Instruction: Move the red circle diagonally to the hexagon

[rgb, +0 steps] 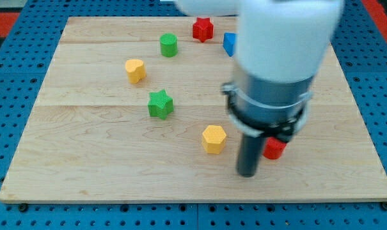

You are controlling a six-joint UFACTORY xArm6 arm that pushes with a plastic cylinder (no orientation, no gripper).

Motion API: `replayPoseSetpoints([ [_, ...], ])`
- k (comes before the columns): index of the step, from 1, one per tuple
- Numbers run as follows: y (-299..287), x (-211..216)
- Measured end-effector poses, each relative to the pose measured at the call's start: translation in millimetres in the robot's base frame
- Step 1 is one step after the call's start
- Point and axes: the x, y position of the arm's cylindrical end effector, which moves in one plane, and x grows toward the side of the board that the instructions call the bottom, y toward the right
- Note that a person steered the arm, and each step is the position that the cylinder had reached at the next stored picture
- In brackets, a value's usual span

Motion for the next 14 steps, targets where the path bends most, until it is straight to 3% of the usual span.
replayPoseSetpoints([
  [2,21,-30],
  [4,79,-34],
  [6,40,-83],
  [8,61,-107],
  [9,61,-144],
  [14,27,-121],
])
